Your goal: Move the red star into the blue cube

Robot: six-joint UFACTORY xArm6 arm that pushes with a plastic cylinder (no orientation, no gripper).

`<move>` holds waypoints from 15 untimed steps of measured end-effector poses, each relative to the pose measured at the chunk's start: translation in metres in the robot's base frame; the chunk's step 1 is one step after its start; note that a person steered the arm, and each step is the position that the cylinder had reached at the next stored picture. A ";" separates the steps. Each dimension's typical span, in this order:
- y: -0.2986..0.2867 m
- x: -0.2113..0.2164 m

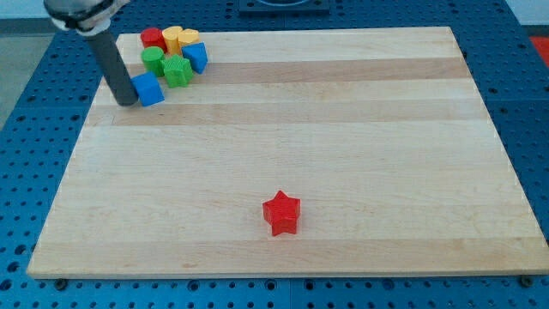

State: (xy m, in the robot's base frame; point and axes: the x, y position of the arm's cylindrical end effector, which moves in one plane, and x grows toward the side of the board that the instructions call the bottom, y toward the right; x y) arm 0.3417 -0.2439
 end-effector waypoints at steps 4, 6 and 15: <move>0.140 0.072; 0.348 0.210; 0.229 0.102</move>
State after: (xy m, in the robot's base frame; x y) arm 0.4436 -0.0152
